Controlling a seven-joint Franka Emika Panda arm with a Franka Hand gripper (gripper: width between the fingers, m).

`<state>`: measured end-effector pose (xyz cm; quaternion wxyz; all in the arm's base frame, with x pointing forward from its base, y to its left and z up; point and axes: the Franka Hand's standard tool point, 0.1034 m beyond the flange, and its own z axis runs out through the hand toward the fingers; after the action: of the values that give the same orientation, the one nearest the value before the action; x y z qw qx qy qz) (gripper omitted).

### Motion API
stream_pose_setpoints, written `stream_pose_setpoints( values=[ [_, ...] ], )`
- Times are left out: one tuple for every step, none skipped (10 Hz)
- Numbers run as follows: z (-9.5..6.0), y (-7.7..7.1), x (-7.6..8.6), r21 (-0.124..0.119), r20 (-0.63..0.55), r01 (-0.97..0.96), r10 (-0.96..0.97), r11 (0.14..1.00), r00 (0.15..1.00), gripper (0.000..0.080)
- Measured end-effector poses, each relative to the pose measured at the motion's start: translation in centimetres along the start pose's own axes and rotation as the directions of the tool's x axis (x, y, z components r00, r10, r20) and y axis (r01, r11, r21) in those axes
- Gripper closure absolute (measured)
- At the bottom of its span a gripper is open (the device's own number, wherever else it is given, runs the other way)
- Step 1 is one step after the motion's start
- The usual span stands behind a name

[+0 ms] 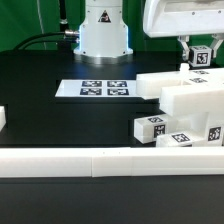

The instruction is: Assemble chair

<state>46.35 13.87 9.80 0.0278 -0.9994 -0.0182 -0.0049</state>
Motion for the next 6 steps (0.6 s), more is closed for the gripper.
stream_pose_setpoints(
  values=[
    [-1.1,0.8,1.7,0.005,-0.002,0.064,-0.064,0.998,0.998,0.0531],
    [-2.8,1.7,4.9,0.01,-0.024,0.057,-0.057,0.998,0.998,0.0531],
    [-3.6,2.0,7.5,0.01,-0.044,0.053,-0.053,0.999,0.998,0.0531],
    [-3.8,2.5,9.0,0.008,-0.046,0.058,-0.058,0.998,0.997,0.0531],
    [-3.6,2.4,8.8,0.007,-0.046,0.059,-0.059,0.998,0.997,0.0531],
    [-3.6,2.4,8.7,0.007,-0.044,0.06,-0.059,0.998,0.997,0.0531]
  ],
)
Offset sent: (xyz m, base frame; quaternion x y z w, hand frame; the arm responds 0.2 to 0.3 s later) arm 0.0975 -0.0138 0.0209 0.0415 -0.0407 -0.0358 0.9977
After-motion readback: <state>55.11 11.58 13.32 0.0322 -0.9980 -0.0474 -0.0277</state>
